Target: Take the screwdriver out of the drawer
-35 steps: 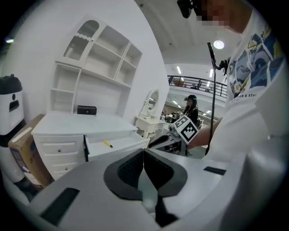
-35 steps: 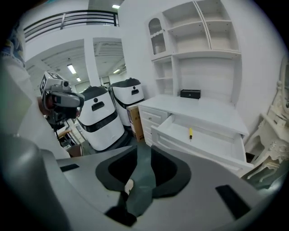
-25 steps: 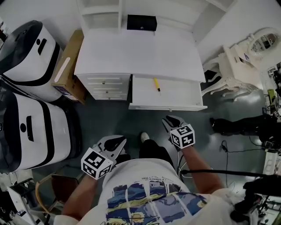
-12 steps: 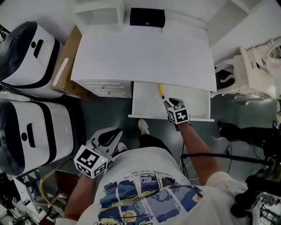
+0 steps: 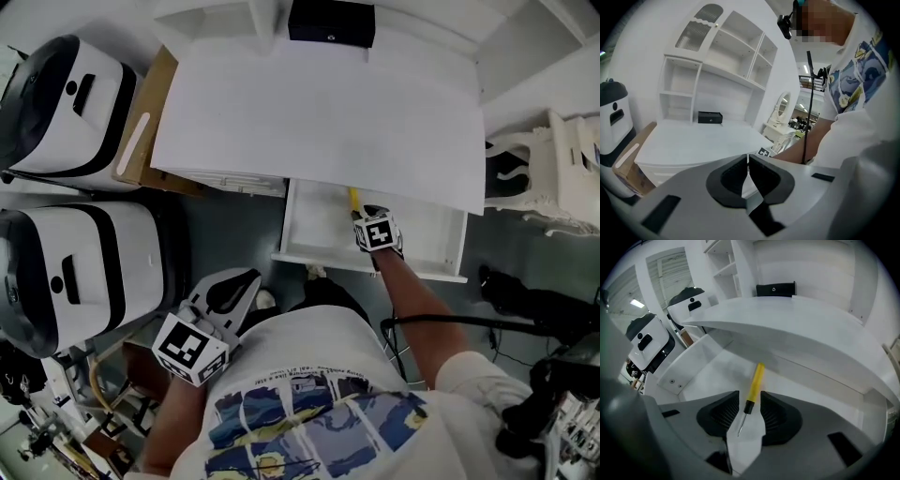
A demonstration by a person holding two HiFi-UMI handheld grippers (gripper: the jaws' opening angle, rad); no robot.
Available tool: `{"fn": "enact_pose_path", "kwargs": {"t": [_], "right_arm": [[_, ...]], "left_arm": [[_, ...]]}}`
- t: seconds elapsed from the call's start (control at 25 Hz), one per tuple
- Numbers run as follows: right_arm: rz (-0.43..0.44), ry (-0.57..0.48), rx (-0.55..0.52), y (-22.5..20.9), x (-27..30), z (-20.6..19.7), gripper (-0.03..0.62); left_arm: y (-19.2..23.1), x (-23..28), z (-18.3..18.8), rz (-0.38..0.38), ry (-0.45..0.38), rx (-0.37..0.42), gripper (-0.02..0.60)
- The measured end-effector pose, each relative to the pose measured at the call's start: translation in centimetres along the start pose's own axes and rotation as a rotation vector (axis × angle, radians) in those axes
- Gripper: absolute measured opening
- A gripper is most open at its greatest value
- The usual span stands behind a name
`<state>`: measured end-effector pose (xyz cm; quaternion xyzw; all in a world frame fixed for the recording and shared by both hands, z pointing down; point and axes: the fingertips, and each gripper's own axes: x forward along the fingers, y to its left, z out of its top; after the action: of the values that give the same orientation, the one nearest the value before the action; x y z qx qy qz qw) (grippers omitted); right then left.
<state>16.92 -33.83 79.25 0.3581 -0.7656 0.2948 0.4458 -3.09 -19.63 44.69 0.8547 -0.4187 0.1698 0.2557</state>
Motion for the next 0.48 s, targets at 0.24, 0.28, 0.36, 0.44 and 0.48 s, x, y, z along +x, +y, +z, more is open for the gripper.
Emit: {"fn": "enact_pose_path", "kwargs": {"t": [0.24, 0.28, 0.36, 0.44, 0.48], "right_arm": [[-0.001, 0.044, -0.019, -0.1, 1.9, -0.2, 0.158], [-0.005, 0.051, -0.023, -0.2, 2.1, -0.3, 0.158], [-0.017, 0.063, -0.029, -0.3, 2.6, -0.4, 0.156], [-0.02, 0.065, -0.032, -0.4, 3.2, -0.7, 0.156], [-0.021, 0.062, -0.033, -0.5, 3.4, -0.8, 0.15]], "left_arm": [[0.6, 0.4, 0.4, 0.054, 0.028, -0.02, 0.015], [0.7, 0.4, 0.5, 0.06, 0.031, -0.023, 0.015], [0.9, 0.5, 0.5, 0.071, 0.034, -0.027, 0.015], [1.0, 0.6, 0.5, 0.081, 0.036, -0.032, 0.015], [1.1, 0.7, 0.5, 0.085, 0.038, -0.035, 0.015]]}}
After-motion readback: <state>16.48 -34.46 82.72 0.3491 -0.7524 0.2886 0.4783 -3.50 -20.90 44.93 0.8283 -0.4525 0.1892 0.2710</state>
